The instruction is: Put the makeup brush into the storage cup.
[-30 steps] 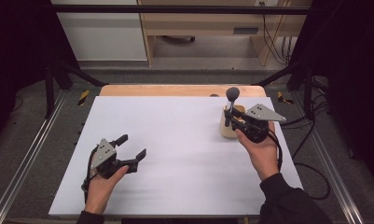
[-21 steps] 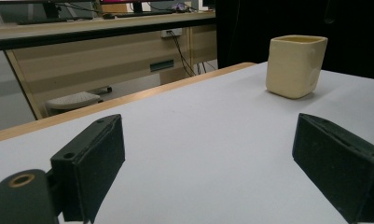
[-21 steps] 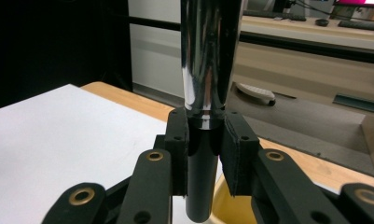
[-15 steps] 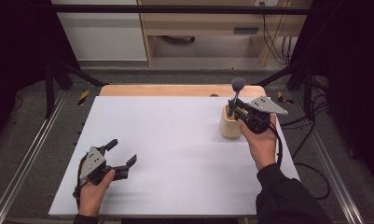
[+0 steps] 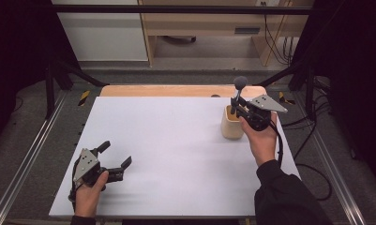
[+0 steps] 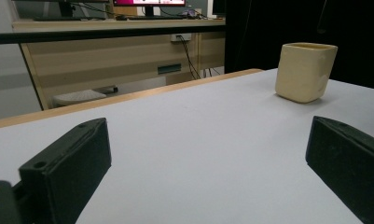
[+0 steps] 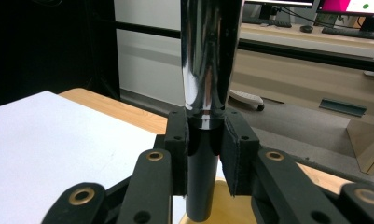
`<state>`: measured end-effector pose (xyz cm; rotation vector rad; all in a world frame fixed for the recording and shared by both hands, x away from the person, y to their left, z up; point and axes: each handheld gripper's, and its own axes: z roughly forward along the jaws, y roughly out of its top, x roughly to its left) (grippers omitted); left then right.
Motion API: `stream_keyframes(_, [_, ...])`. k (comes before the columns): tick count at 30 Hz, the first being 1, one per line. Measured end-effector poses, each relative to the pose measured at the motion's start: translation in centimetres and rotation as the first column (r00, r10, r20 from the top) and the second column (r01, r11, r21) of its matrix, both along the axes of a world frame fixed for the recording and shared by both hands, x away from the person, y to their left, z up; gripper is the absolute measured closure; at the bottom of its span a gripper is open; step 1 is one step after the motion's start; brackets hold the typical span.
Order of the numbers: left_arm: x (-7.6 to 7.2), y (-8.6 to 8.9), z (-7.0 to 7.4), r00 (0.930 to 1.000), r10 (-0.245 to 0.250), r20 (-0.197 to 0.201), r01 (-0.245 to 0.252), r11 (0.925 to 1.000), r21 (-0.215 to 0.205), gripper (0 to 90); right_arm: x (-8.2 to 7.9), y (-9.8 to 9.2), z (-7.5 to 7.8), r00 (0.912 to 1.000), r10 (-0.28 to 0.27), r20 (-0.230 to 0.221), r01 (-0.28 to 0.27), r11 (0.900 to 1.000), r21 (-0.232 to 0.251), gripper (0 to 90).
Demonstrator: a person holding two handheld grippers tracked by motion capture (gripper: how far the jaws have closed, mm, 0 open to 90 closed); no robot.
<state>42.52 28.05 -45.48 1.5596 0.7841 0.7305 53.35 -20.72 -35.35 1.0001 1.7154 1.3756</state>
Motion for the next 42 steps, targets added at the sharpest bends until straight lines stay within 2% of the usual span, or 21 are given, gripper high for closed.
stream_keyframes(6, [-0.1,0.2,0.0,0.9997,-0.022,0.012,0.022,0.9997,-0.008,0.2,0.3,-0.3,-0.2,0.9999,-0.014,0.004,0.014,1.0,0.0,74.2])
stream_keyframes(9, [-0.2,0.0,-0.1,0.9982,-0.059,0.013,0.059,0.9983,-0.003,0.2,0.2,-0.5,-0.1,0.9998,-0.022,0.005,0.022,1.0,-0.004,74.2])
stream_keyframes(17, [-0.2,-0.4,-0.3,0.9966,-0.082,0.01,0.082,0.9965,-0.015,0.2,0.4,-0.8,-0.3,0.9997,-0.025,0.001,0.025,1.0,-0.002,74.2])
stream_keyframes(23, [-0.3,-0.5,-0.4,0.9963,-0.086,0.009,0.086,0.9963,-0.006,0.2,0.4,-1.0,-0.5,0.9993,-0.036,0.005,0.036,0.999,0.002,74.2])
stream_keyframes(32, [-0.4,-0.6,-0.3,0.9956,-0.093,0.012,0.093,0.9955,-0.014,0.2,0.5,-1.2,-0.8,0.9989,-0.047,-0.002,0.047,0.999,0.011,74.2])
stream_keyframes(42, [-0.4,-0.6,-0.2,0.9954,-0.095,0.016,0.095,0.9955,-0.008,0.2,0.7,-1.6,-1.9,0.9978,-0.06,-0.027,0.06,0.998,0.008,74.2])
